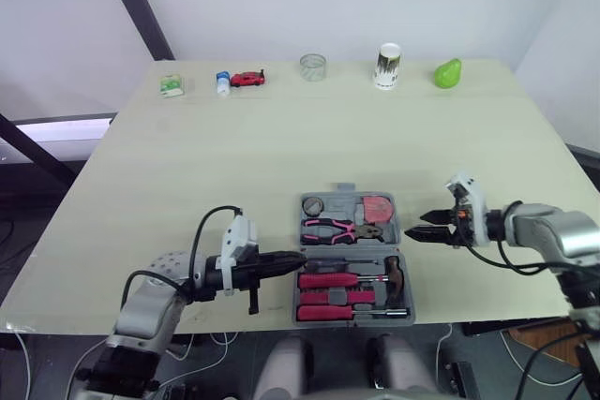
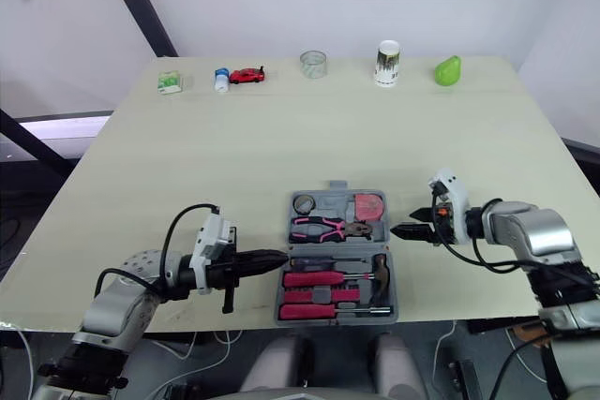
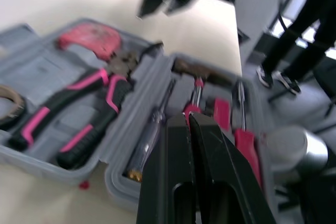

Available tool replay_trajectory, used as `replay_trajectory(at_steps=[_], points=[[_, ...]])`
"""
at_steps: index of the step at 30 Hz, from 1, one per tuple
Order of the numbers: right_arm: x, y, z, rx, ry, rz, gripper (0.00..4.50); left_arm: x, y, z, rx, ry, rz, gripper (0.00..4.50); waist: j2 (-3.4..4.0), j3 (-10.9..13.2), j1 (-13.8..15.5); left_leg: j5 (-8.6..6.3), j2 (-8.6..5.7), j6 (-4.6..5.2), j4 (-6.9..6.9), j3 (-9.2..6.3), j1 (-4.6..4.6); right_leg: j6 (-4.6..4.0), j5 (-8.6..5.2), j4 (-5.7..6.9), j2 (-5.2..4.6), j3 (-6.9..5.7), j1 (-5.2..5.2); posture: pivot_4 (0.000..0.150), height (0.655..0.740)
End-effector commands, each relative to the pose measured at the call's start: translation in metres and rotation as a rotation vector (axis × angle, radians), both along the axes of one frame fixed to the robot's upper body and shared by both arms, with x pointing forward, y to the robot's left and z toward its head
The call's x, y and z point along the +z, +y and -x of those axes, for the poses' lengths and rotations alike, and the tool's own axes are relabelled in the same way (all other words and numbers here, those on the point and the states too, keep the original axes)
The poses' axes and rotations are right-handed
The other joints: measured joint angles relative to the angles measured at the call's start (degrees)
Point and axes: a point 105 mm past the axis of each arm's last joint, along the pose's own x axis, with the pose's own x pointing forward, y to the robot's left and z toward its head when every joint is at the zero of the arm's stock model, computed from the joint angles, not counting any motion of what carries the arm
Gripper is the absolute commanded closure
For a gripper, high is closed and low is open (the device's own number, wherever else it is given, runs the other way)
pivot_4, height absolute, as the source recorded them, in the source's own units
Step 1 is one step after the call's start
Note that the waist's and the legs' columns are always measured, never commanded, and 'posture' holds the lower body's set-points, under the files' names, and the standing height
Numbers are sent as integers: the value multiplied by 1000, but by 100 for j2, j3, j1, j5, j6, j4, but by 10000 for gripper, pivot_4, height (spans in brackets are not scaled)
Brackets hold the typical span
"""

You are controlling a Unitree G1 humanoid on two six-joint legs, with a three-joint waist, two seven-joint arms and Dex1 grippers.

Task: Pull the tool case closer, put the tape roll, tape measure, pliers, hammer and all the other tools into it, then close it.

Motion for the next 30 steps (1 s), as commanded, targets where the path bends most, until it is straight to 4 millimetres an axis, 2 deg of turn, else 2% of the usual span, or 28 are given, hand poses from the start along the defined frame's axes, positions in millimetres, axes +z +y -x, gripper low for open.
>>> replay_trajectory(at_steps=[1, 5, 8, 12, 16, 23, 26, 30], points=[[1, 7, -9, -2, 41, -24, 0, -12, -4, 2, -54, -11, -22, 43531, 0, 0, 4, 0, 0, 0, 0, -1, -5, 0, 0, 0, 0, -3, -2, 1500, 7400], [-6, 23, -17, 7, 122, -54, 0, -27, -7, 4, -98, -16, -57, 43531, 0, 0, 6, 0, 0, 0, 0, -4, -22, 0, 1, 2, -1, -5, -16, 1500, 7400], [-14, 35, -15, 51, 185, -45, 0, -39, -6, 6, -106, -5, -95, 43531, 1, -1, 2, 0, 0, 0, 0, -3, -24, 0, 2, 5, -2, -4, -19, 1500, 7400], [-11, 46, -15, 89, 207, -84, 0, -48, -3, 9, -115, 12, -135, 43531, 5, -5, -9, 0, 1, 0, -1, -9, -20, 0, 2, 6, -2, -5, -19, 1500, 7400], [1, 54, -17, 78, 240, -200, 0, -51, 0, 11, -112, 17, -145, 43531, 16, -13, -33, 0, 2, 0, -2, -8, -16, 0, 2, 10, -2, -4, -19, 1500, 7400], [22, 57, -17, 57, 253, -366, 0, -55, 4, 15, -108, 16, -155, 43531, 21, -14, -77, 0, 5, 0, -7, -8, -16, -1, 2, 10, -2, -2, -21, 1500, 7400], [31, 55, -15, 55, 249, -415, 0, -51, 5, 16, -97, 2, -137, 43531, 25, -16, -122, 0, 8, 0, -9, -9, -16, -1, 2, 11, -2, -2, -21, 1500, 7400], [47, 53, -8, 64, 245, -493, 0, -34, 11, 15, -61, -41, -77, 43531, 26, -16, -164, 0, 23, 0, -12, -8, -16, -1, 2, 10, -2, -1, -22, 1500, 7400]])
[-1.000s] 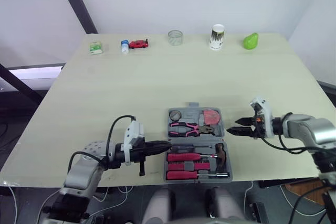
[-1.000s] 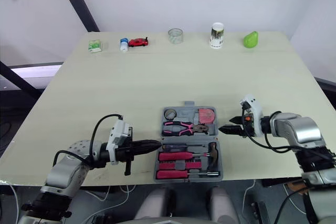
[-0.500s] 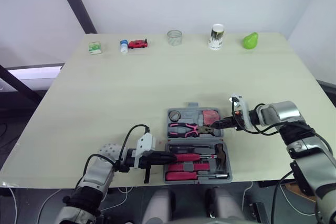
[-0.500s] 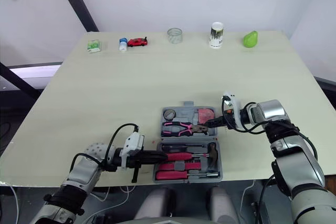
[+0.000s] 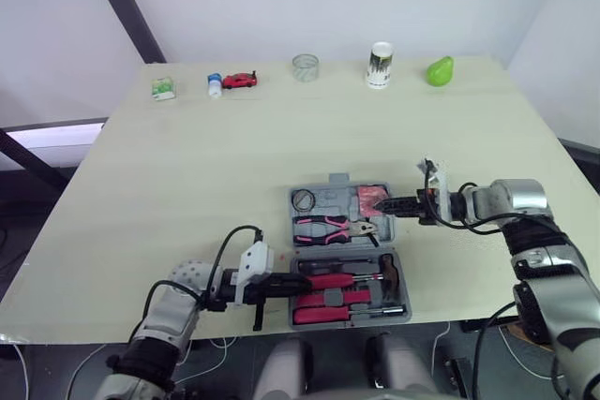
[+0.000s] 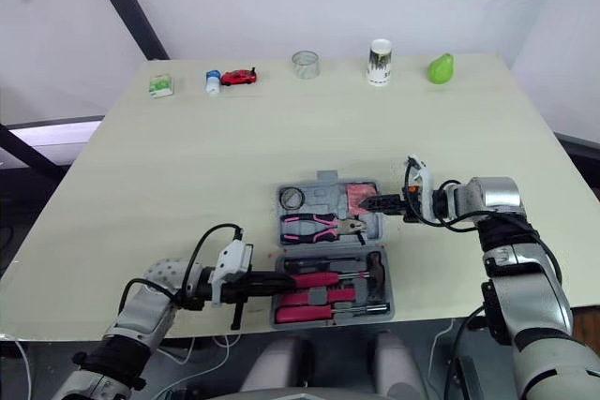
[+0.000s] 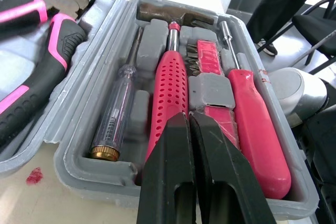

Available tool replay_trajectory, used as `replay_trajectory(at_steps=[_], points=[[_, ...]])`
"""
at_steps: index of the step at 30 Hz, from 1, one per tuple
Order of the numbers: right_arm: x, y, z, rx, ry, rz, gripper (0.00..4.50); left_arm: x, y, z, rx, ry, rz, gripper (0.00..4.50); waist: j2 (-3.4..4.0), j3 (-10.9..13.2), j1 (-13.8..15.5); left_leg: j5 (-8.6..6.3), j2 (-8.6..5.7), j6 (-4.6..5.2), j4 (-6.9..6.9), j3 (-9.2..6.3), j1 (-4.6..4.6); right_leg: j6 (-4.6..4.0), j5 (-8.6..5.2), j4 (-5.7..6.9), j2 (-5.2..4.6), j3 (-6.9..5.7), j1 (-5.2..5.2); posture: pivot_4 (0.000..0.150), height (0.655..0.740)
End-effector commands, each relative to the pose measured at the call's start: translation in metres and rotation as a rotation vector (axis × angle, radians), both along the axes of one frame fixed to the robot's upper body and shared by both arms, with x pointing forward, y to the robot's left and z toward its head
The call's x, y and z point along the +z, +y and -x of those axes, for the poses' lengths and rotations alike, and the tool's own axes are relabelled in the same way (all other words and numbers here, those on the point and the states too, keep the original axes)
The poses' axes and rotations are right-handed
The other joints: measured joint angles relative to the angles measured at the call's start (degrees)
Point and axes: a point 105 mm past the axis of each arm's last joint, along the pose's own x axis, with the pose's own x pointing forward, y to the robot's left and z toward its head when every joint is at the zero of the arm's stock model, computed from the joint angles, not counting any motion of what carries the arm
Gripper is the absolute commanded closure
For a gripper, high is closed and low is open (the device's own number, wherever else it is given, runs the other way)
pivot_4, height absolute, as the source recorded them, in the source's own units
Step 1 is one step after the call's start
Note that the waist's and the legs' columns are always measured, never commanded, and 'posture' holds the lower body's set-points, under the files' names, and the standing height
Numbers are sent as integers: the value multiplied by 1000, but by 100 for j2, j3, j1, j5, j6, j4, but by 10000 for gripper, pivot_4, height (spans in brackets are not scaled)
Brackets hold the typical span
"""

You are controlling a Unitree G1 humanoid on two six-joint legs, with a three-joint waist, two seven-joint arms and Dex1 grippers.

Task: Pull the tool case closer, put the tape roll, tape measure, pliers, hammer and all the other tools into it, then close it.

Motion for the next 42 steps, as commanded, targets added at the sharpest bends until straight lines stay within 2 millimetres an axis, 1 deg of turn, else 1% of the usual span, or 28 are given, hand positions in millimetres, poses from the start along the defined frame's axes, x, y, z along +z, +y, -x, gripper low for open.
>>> replay_trajectory(at_steps=[1, 3, 5, 7, 9, 10, 12, 14, 15, 16, 19, 20, 21, 22, 24, 26, 27, 28, 29, 30, 32, 33, 34, 36, 37, 38, 40, 42], points=[[33, 7, 9, 42, -51, -144, 0, 12, 14, 3, 69, -18, 30, 43531, 1, 1, -13, 0, 2, 0, -1, 1, 0, 0, 0, 0, 1, 2, -1, 1500, 7400], [44, 2, 17, 40, -58, -185, 0, 32, 28, 8, 119, -6, 66, 43531, -2, 6, -14, 0, 6, 0, -3, -2, -4, 0, 0, -2, 2, 1, -4, 1500, 7400], [52, -3, 29, 49, -64, -200, 0, 45, 45, 16, 163, 41, 72, 43531, -2, 9, -2, 0, 11, 0, -7, -9, -13, -2, -1, -3, 2, -3, -10, 1500, 7400], [58, -10, 52, 80, -74, -204, 0, 58, 81, 21, 299, 95, 61, 43531, 4, 13, 27, 0, 10, 0, -10, -13, -13, -3, -2, -5, -4, -7, -10, 1500, 7400], [63, -14, 75, 114, -80, -209, 0, 69, 108, 21, 421, 113, 59, 43531, 6, 15, 52, -1, 7, 0, -10, -16, -14, -2, -3, -10, -10, -13, -7, 1500, 7400], [64, -15, 84, 130, -87, -214, 0, 72, 115, 19, 466, 109, 63, 43531, 8, 16, 68, -1, 6, 0, -9, -16, -13, -1, -3, -12, -11, -14, -4, 1500, 7400], [61, -15, 102, 159, -116, -164, 0, 78, 122, 12, 542, 78, 76, 43531, 9, 17, 91, -1, 1, 0, -8, -13, -12, 0, -3, -13, -15, -15, -2, 1500, 7400], [57, -15, 123, 182, -154, -116, 0, 89, 116, 0, 613, -1, 161, 43531, 9, 18, 125, -1, -1, 0, -4, -10, -10, 2, -4, -13, -13, -15, -1, 1500, 7400], [55, -15, 127, 177, -197, -92, 0, 92, 113, -4, 632, -26, 187, 43531, 2, 15, 149, -1, -1, 0, -5, -9, -11, 2, -4, -15, -14, -14, 0, 1500, 7400], [58, -13, 126, 142, -302, -94, 0, 94, 106, -8, 641, -34, 210, 43531, -5, 15, 163, -1, -1, 0, -3, -8, -11, 4, -4, -14, -12, -14, 0, 1500, 7400], [76, -15, 109, -40, -649, -133, 0, 102, 77, -12, 584, -25, 285, 43531, -28, 13, 146, -1, 1, 0, 2, -7, -11, 4, -3, -11, 0, -10, 0, 1500, 7400], [82, -17, 105, -79, -724, -149, 0, 106, 69, -12, 557, -28, 309, 43531, -31, 12, 138, -1, 1, 0, 2, -5, -9, 4, -3, -10, 2, -7, 0, 1500, 7400], [83, -18, 102, -80, -772, -134, 0, 104, 61, -13, 541, -20, 309, 43531, -29, 13, 147, 0, 2, 0, 2, -2, -5, 4, -3, -11, 4, -4, 0, 1500, 7400], [83, -18, 96, -85, -847, -116, 0, 104, 52, -15, 521, -14, 316, 43531, -31, 12, 147, 0, 1, -1, 4, 5, -4, 4, -3, -9, 2, 2, 0, 1500, 7400], [78, -17, 88, -68, -912, -92, 0, 103, 39, -18, 492, 6, 324, 43531, -32, 11, 150, 0, 0, -1, 4, 5, -1, 3, -2, -10, 3, 1, 1, 1500, 7400], [63, -18, 83, 8, -996, 10, 0, 102, 32, -20, 457, 15, 323, 43531, -32, 11, 150, 0, -4, -1, 4, 5, -1, 3, -3, -9, 4, 1, 1, 1500, 7400], [54, -20, 83, 58, -1023, 59, 0, 104, 30, -20, 430, 34, 337, 41641, -32, 12, 150, 0, -14, -1, 4, 5, -1, 3, -3, -9, 4, 0, 1, 1500, 7400], [47, -23, 83, 95, -1046, 98, 0, 106, 29, -20, 414, 46, 344, 38142, -32, 12, 150, 0, -15, -1, 4, 5, -2, 2, -3, -9, 4, 0, 1, 1500, 7400], [42, -34, 81, 96, -1050, 137, 0, 107, 32, -19, 408, 61, 338, 35682, -32, 12, 152, 0, -15, -1, 4, 5, -2, 2, -3, -9, 4, 0, 1, 1500, 7400], [39, -45, 80, 93, -1055, 168, 0, 106, 37, -19, 413, 63, 319, 31897, -32, 13, 157, 0, -15, -1, 3, 5, -2, 2, -3, -9, 4, -1, 0, 1500, 7400], [34, -60, 82, 95, -1068, 214, 0, 104, 46, -18, 433, 57, 285, 22023, -30, 14, 162, 0, -15, -1, 2, 3, -3, 1, -3, -9, 4, -1, 1, 1500, 7400], [30, -74, 86, 91, -1059, 251, 0, 100, 57, -15, 461, 67, 258, 14812, -30, 14, 164, 0, -14, -1, 1, 5, -2, 1, -3, -10, 3, 0, 1, 1500, 7400], [27, -89, 92, 87, -1046, 292, 0, 96, 71, -11, 495, 81, 229, 13168, -30, 14, 162, 0, -12, -1, 0, 4, -2, 1, -3, -10, 2, 1, 1, 1500, 7400], [21, -114, 104, 81, -1014, 355, 0, 89, 95, -1, 555, 103, 182, 4752, -30, 14, 152, 0, -4, -1, -3, 5, 0, -1, -4, -13, 3, 2, 1, 1500, 7400], [19, -123, 107, 73, -1003, 377, 0, 87, 103, 3, 577, 111, 166, 2180, -30, 15, 153, 0, -1, -1, -5, 7, -1, -1, -5, -14, 3, 3, 0, 1500, 7400], [17, -133, 111, 51, -985, 393, 0, 84, 111, 8, 598, 120, 150, 830, -31, 15, 154, 0, 1, -1, -6, 8, 0, -2, -5, -16, 3, 3, 0, 1500, 7400], [16, -148, 115, 20, -968, 423, 0, 80, 121, 16, 626, 131, 118, 830, -32, 16, 161, 0, 2, -1, -5, 11, 2, -3, -6, -16, 3, 2, 1, 1500, 7400], [16, -158, 118, 2, -955, 449, 0, 73, 129, 20, 657, 132, 73, 830, -29, 17, 164, 0, 4, -1, -1, 13, 4, -10, -11, -16, 2, 3, 2, 1500, 7400]])
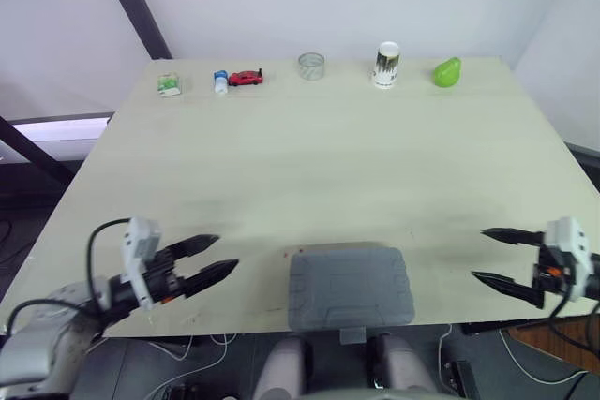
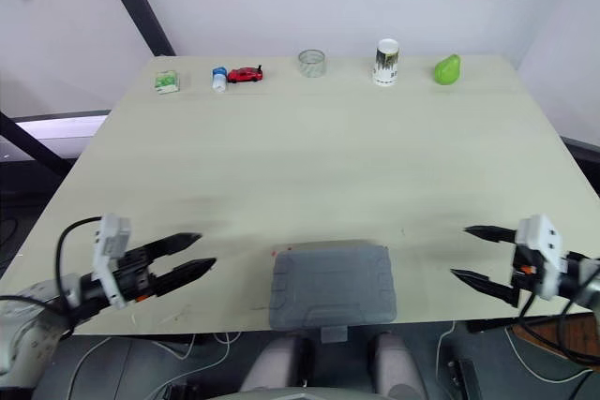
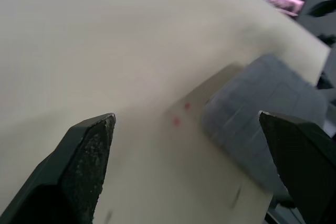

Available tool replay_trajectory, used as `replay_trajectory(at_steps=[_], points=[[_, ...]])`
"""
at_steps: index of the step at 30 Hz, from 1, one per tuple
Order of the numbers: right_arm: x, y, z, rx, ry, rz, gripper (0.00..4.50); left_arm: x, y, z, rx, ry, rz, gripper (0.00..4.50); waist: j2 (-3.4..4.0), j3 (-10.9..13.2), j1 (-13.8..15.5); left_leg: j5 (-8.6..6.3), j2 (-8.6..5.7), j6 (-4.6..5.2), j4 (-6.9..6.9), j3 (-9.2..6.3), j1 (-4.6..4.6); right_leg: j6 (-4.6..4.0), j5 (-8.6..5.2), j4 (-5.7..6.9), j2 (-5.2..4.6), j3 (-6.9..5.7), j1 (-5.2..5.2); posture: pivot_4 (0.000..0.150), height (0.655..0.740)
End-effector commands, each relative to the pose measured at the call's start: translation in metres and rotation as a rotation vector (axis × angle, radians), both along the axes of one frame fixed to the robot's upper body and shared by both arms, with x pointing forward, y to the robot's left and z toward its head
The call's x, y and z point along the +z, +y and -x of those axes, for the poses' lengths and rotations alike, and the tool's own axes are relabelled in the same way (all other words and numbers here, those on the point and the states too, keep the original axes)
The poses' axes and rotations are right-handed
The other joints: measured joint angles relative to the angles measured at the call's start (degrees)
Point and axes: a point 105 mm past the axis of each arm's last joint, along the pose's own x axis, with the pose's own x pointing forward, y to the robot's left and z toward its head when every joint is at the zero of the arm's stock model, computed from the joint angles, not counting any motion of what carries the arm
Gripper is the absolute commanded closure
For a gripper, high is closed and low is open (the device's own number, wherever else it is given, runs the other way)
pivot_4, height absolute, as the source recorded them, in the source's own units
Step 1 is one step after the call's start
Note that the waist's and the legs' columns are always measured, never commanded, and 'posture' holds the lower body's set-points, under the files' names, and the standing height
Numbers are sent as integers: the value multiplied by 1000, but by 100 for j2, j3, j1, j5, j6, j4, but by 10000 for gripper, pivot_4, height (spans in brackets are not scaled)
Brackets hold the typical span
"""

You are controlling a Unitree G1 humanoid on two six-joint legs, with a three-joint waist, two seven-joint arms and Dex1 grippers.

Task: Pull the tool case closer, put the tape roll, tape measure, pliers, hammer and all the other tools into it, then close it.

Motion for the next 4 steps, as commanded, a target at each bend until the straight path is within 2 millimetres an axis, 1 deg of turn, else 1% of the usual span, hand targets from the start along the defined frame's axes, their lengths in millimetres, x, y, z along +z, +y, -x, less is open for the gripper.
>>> replay_trajectory(at_steps=[1, 4], points=[[13, -19, 3, -36, -45, 26, 0, 1, 12, 6, 18, -22, -81, 830, 2, 1, 2, 0, 1, 0, 2, 5, 8, -8, -5, 1, 0, 5, 6, 1500, 7400], [12, -22, 2, -49, -46, 33, 0, -5, 14, 4, 28, -23, -93, 830, 1, 1, 6, 0, 0, 0, 4, 12, 24, -12, -7, 1, 0, 10, 17, 1500, 7400]])
